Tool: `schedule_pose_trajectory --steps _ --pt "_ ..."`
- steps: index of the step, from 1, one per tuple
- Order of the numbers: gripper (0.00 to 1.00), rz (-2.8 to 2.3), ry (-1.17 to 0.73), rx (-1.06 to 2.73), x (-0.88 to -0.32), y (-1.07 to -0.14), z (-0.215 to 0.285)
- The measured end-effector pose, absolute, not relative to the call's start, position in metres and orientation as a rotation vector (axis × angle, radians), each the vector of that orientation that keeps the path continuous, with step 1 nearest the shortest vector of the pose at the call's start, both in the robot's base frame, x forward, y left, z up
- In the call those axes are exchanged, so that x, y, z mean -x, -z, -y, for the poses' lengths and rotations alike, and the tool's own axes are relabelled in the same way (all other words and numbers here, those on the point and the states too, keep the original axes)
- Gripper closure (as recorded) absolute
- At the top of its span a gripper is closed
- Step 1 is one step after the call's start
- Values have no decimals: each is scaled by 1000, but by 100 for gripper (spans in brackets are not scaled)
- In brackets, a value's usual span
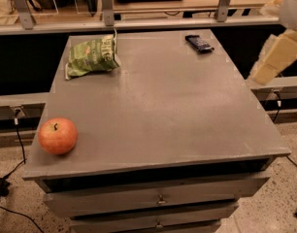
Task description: Move rxbar blueberry near apple
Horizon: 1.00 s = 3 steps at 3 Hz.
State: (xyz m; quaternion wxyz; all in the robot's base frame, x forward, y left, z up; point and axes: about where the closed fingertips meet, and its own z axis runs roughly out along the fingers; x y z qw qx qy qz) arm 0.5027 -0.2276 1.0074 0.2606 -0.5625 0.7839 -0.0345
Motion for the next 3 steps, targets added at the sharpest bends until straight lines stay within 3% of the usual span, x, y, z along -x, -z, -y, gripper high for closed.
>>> schedule_pose_trajectory --steps 2,3 --pt "0 -2052 99 1288 -630 -1003 246" --pt "0 -2052 98 1289 -629 -1003 246"
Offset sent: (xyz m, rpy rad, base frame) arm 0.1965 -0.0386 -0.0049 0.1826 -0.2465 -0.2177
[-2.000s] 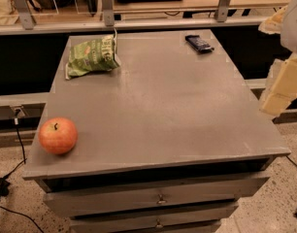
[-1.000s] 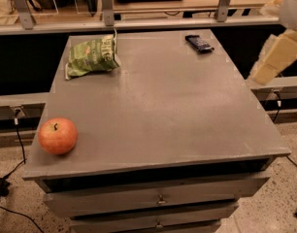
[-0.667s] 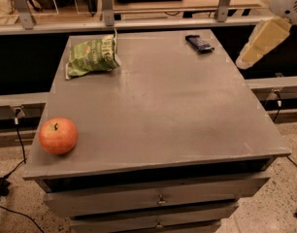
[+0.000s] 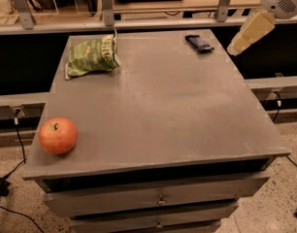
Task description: Move rxbar blueberry near apple
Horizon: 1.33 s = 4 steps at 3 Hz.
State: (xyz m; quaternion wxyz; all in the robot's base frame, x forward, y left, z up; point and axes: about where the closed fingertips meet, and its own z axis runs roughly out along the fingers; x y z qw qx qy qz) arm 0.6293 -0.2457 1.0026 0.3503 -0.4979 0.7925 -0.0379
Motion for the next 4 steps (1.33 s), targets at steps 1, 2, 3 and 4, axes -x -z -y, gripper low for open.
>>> schedule_pose_trajectory --steps 1,2,3,4 --pt "0 -2070 89 1268 -633 -998 245" --pt "0 -2091 24 1121 -661 -978 250" --pt "0 -2068 -29 914 -714 -957 254" --pt "0 -2028 -72 704 -771 -940 258"
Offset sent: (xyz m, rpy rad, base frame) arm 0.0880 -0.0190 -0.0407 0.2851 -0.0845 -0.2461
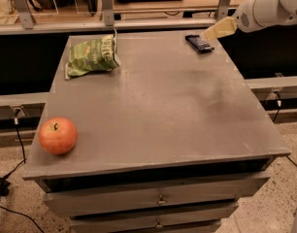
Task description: Move rxbar blueberry near apple
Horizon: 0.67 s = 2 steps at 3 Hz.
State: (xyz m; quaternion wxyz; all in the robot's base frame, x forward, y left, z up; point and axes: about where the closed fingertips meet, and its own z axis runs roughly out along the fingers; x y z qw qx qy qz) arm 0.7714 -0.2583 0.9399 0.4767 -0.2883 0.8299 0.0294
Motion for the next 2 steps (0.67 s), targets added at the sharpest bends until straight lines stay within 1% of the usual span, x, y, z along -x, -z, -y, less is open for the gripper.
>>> schedule_pose_trajectory --steps 1,2 --pt "0 -2028 -72 704 -771 -940 258" --pt "0 -2000 -143 722 -784 -934 247"
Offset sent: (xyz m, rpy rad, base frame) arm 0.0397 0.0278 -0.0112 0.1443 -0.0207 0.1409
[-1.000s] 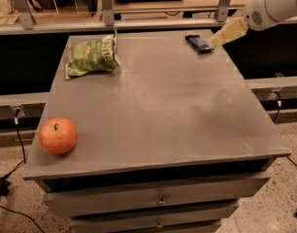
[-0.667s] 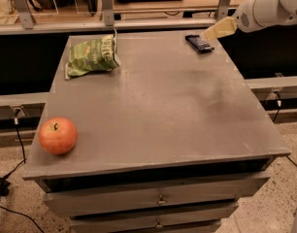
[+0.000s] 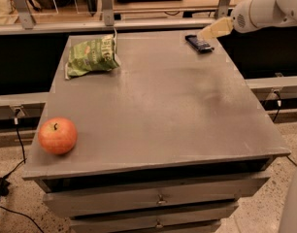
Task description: Move rxbar blueberry near apple
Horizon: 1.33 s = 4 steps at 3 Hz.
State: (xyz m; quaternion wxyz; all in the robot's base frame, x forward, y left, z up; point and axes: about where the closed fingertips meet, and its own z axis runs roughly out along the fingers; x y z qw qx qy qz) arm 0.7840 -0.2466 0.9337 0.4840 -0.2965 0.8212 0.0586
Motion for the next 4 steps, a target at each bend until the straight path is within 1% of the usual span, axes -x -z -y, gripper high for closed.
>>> schedule_pose_trajectory --steps 1,2,3,4 --pt "0 -1961 -242 692 -808 -923 221" --pt "0 -1936 -277 593 -826 -916 211" --pt "0 -1929 -240 446 -838 -896 215" --pt "0 -1921 -222 381 -845 -877 222"
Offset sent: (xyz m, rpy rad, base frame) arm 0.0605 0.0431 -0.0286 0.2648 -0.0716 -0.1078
